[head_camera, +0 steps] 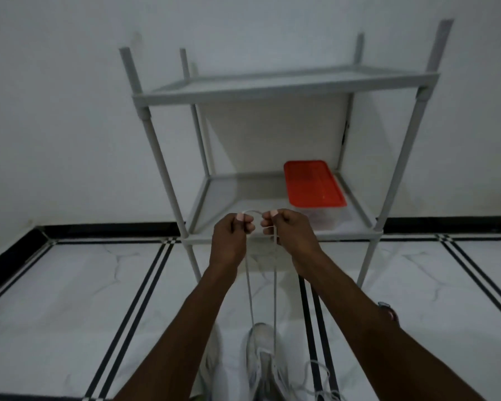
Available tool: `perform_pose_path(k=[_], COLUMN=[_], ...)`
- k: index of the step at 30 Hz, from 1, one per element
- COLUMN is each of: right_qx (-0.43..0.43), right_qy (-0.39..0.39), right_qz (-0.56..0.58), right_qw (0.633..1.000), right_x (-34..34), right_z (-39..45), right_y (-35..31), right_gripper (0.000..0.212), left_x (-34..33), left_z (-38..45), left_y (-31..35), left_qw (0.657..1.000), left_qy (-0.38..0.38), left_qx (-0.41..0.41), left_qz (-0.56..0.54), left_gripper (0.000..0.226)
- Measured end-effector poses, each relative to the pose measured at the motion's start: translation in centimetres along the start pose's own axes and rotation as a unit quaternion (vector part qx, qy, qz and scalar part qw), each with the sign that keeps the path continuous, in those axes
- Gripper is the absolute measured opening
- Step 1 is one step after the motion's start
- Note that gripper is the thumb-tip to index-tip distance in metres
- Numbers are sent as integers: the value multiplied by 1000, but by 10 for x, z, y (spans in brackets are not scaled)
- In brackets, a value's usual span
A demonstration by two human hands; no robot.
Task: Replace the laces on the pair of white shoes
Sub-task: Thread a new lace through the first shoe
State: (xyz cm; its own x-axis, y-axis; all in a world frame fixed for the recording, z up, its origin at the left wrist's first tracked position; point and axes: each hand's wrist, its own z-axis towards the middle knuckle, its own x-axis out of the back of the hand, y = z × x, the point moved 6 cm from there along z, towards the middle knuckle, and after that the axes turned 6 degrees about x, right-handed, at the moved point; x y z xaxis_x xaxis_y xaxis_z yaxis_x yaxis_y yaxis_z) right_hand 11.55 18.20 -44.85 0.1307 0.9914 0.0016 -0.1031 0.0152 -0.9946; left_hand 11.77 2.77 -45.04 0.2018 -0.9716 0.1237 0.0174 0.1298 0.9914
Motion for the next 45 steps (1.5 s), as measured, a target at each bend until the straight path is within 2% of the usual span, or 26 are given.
perform_pose_path(k=[13,23,32,45], right_qx=[88,161,149,138], right_qy=[-12,21,22,16], right_qz=[19,-32,-26,-9], right_qw=[996,986,988,990], right_x=[-8,-4,1,4], right_z=[20,25,25,25], right_y=[-85,-117,-124,-127], right_gripper=[29,15,12,11], left_x=[-5,-2,-4,-7], left_z=[21,20,17,21], left_y=[80,102,126,118], left_qw=[997,992,990,993], left_qy=[13,28,6,-1], left_qx=[-65,-57,-101,-74], left_qz=[-51,-107,-94,-94], left_gripper=[30,15,15,20])
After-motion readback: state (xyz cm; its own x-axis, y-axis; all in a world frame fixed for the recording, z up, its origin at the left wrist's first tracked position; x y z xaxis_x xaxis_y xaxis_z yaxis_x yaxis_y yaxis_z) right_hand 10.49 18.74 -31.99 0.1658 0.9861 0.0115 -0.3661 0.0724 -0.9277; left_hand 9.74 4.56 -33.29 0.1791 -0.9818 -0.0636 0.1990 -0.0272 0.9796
